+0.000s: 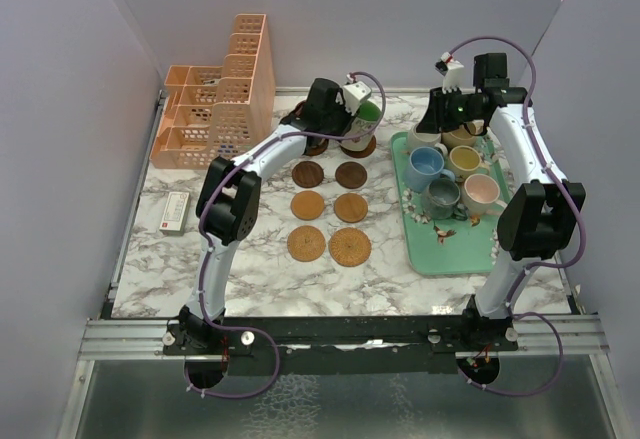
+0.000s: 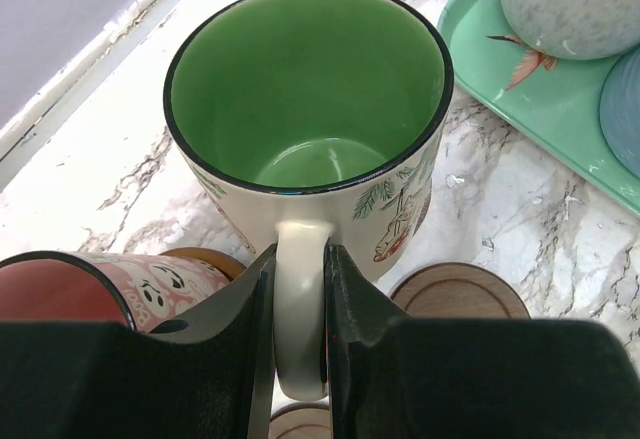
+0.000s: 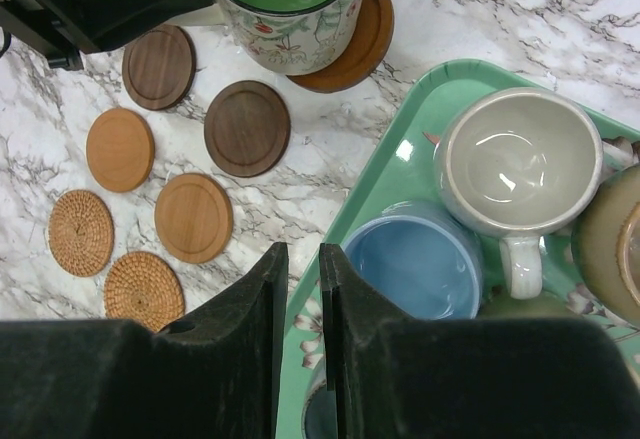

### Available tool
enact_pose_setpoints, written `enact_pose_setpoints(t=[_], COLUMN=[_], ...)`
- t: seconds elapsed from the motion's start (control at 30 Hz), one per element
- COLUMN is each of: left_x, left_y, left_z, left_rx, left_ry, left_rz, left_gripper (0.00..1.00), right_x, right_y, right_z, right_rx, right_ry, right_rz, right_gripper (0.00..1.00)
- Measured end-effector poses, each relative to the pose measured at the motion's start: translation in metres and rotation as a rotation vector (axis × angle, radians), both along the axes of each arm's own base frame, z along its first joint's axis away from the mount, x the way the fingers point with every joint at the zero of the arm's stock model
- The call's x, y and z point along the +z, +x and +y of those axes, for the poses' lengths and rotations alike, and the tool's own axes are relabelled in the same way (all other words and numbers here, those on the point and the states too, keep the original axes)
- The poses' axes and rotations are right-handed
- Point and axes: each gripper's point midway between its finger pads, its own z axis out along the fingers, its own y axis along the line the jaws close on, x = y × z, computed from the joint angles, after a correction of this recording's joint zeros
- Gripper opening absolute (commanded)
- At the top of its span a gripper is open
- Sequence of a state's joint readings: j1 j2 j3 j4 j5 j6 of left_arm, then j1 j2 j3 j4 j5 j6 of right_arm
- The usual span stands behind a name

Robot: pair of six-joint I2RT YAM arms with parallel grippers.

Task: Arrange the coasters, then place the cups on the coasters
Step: Place the cup on the coaster.

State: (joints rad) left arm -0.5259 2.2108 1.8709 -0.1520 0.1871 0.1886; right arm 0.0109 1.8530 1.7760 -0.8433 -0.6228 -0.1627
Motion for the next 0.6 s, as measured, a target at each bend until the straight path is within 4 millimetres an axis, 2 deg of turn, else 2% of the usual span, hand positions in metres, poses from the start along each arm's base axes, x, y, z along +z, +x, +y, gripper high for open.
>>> enact_pose_setpoints(t=[0.2, 0.47, 0.6], left_x=[0.009, 0.032, 0.035], left_y=[0.003, 0.009, 0.012], left_z=[-0.001, -0.005, -0.007], left_rx=[0.003, 0.001, 0.001], left_ry=[-0.005, -0.030, -0.036], left_rz=[-0.011, -0.052, -0.062], left_gripper=[0.00, 0.00, 0.00], right_x=[0.000, 0.000, 0.000], right_y=[0.000, 0.001, 0.001], right_z=[-0.001, -0.003, -0.003], right_rx=[-0.002, -0.006, -0.006], right_ry=[0.000, 0.000, 0.000], right_rz=[0.000, 0.000, 0.000], right_gripper=[0.19, 0.19, 0.19])
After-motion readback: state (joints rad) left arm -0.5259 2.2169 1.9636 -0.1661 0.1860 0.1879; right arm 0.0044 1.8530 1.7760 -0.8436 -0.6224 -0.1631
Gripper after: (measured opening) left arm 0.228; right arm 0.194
